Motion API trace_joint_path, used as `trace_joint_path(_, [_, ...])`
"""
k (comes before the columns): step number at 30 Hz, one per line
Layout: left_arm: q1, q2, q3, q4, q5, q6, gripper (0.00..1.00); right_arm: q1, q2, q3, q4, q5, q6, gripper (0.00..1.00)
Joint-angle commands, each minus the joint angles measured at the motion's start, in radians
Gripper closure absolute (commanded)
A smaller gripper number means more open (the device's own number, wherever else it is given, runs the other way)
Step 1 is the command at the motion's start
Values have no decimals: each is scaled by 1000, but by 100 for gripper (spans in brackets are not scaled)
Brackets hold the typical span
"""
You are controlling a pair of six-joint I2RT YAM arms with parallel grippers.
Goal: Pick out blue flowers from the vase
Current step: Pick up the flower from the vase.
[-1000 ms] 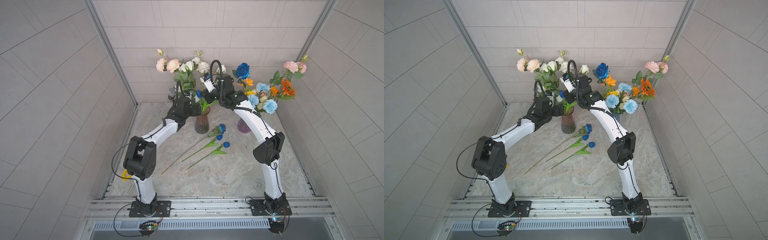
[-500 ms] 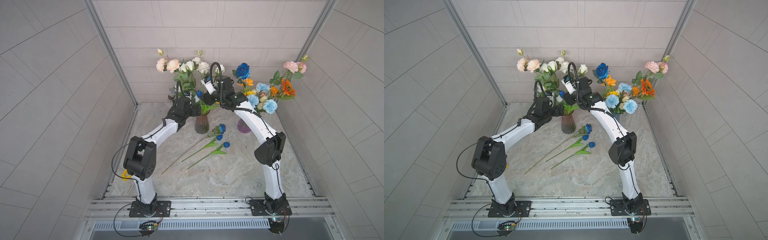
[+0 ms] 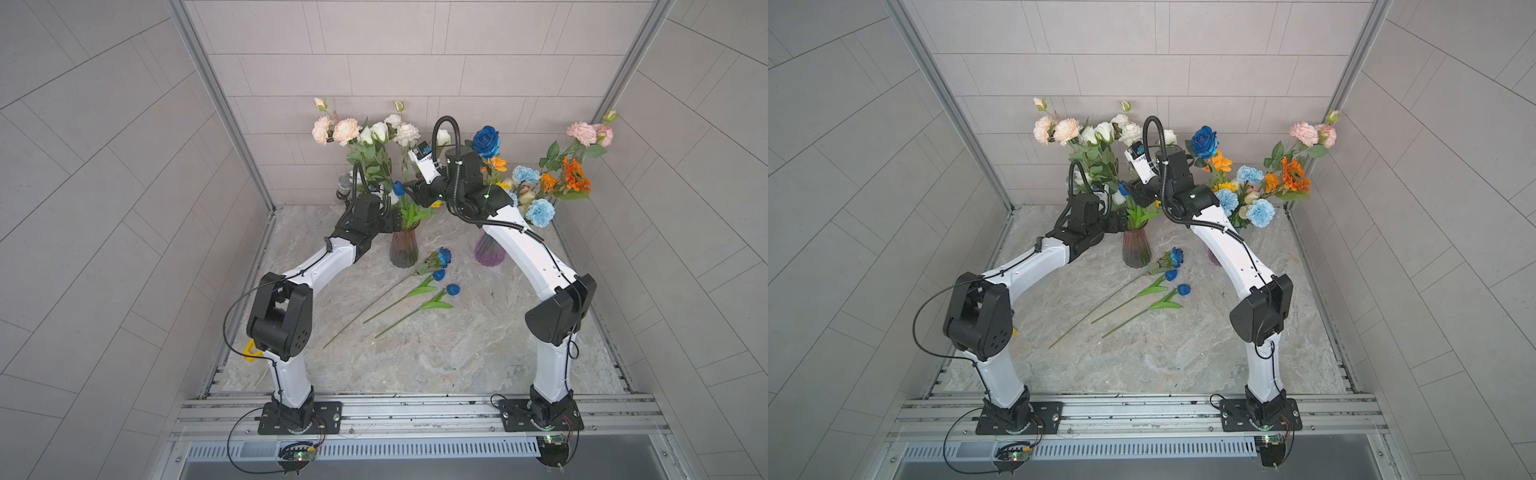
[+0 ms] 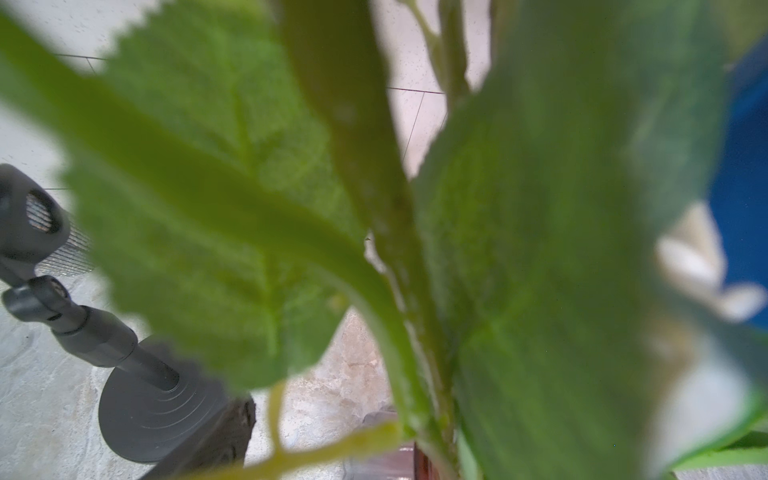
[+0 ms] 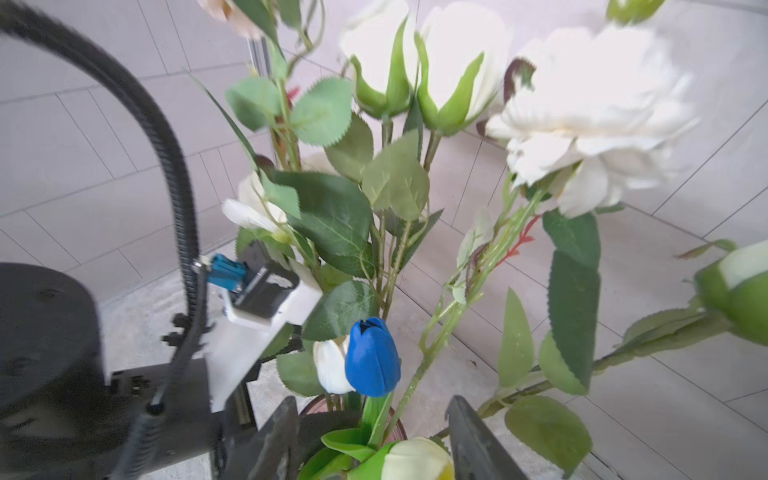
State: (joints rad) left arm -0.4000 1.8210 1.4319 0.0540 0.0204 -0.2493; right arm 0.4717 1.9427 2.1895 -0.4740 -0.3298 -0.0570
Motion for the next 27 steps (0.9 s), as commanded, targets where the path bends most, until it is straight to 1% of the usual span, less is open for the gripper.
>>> trace_joint_path(1, [-2,-33,2,-7,-20,8,6,5,-51,-25,6,-63,59,43])
trace_joint_path(3, [-2,-30,9,-12,-23,5,6,6,-65,-76,19,-85,105,44])
trace_joint_path(7, [-2,-22,17,-30,-37,5,6,6,-80,-186,104,-152,216,45])
trace_joint_path(10, [-2,-23,16,-31,-34,4,6,7,-66,-212,136,-174,259,46])
trace_joint_path(14, [-2,-28,15,-32,-35,7,6,6,-30,-196,139,-182,269,46])
trace_joint_path(20, [-2,-29,13,-31,-36,9,6,-4,38,-130,106,-177,264,46])
trace_joint_path(27, [-1,-37,1,-29,-34,13,6,-24,103,-49,55,-142,223,46])
